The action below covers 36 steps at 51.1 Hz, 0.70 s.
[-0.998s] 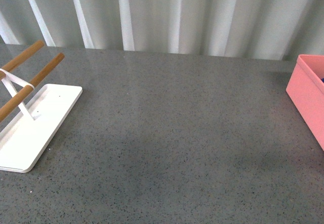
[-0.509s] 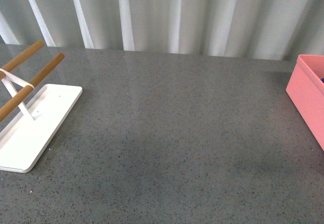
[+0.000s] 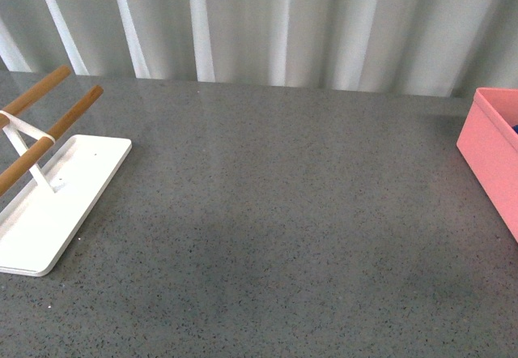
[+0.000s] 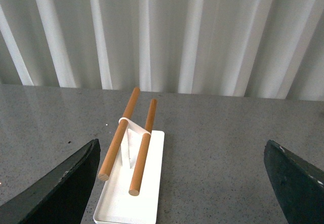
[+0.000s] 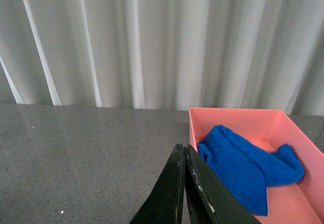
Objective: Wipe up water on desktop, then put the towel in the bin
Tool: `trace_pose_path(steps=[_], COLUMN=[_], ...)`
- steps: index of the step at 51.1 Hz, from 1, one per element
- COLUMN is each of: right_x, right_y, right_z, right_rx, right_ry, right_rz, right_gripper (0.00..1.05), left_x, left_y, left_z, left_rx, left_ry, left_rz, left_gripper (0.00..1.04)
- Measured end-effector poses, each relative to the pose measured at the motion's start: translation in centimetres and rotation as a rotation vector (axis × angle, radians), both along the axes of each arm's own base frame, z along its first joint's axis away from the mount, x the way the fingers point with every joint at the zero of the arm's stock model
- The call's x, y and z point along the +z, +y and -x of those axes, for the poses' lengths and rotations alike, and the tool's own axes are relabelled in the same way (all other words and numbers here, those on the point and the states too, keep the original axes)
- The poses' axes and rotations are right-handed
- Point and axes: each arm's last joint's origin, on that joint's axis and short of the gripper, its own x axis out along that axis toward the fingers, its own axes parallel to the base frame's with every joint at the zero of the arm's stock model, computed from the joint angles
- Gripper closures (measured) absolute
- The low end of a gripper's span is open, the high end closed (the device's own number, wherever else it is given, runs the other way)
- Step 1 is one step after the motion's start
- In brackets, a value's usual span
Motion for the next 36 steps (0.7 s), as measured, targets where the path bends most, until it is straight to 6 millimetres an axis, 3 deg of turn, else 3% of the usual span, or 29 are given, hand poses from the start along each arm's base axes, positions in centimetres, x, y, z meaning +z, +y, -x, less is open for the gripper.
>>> trace_pose_path(steps=[7,36], right_x=[-0.01,-0.02], right_y=[0.00,0.00], right_z=[0.00,0.00], right_rx=[0.000,0.000], right_ry=[0.002,0.002], right_rz=[0.000,0.000], right_gripper=[0.97,0.06], left_x=[-0.01,-0.01], left_y=[0.00,0.00], left_z=[0.00,0.00], left_rx=[0.000,0.000], left_ry=[0.001,0.001], left_rz=[0.000,0.000], left_gripper=[0.07,0.07])
